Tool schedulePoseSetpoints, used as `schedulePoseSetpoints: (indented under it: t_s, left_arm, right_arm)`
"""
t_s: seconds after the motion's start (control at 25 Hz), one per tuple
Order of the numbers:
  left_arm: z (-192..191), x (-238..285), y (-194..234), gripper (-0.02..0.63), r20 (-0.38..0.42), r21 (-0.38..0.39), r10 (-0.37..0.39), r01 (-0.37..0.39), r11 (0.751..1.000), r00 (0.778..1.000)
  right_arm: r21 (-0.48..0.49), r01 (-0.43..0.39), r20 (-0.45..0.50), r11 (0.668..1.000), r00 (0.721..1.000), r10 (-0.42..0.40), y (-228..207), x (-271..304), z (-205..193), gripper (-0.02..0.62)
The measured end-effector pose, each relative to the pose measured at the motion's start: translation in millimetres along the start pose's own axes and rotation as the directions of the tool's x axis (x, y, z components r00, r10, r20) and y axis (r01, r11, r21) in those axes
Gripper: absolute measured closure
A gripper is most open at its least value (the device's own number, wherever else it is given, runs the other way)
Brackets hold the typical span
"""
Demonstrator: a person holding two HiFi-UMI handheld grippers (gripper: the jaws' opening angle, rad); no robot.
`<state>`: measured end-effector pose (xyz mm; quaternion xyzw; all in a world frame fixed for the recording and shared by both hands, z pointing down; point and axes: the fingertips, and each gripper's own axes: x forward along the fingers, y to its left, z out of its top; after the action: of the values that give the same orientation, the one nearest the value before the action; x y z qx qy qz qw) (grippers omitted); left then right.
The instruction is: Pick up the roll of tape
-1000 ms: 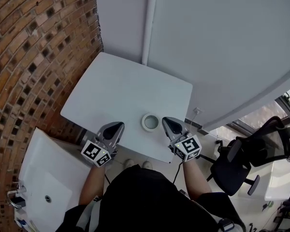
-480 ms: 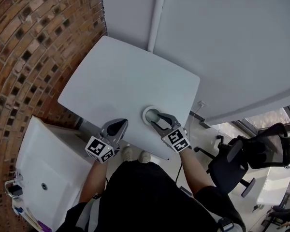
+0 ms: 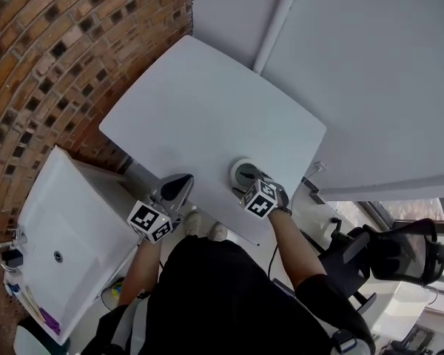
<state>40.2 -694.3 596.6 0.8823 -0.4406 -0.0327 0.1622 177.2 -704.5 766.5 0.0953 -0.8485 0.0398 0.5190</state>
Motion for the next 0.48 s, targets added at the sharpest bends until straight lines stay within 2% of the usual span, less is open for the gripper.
schedulePoseSetpoints:
  t_s: [0.12, 0.24, 0.36, 0.48]
  left_arm:
    - [-0.4, -9.6, 9.8, 0.604, 0.011, -0.011, 0.039, -0.039, 0.999, 0.999]
    - [2.0, -21.0, 19.5, 0.604, 0.03, -0.022, 0.08, -0.079, 0.997, 0.996]
    - [4.3, -31.5, 29.8, 0.604, 0.051, -0.033, 0.128, -0.126, 0.991, 0.99]
    - [2.9, -42.7, 36.5, 0.604, 0.062, -0.051, 0.169, -0.166, 0.985, 0.984]
  right_arm:
    - [-0.071, -0.047, -0.09, 0.996, 0.995, 0.041, 3.7, 9.0, -0.1, 0.367]
    - [-0.082, -0.092, -0.15, 0.992, 0.985, 0.079, 7.6, 22.2, -7.7, 0.388]
    - [-0.074, -0.128, -0.192, 0.989, 0.975, 0.112, 7.3, 25.5, -8.4, 0.383]
    - [-0.1, -0.148, -0.261, 0.984, 0.958, 0.117, 11.3, 34.0, -15.3, 0.397]
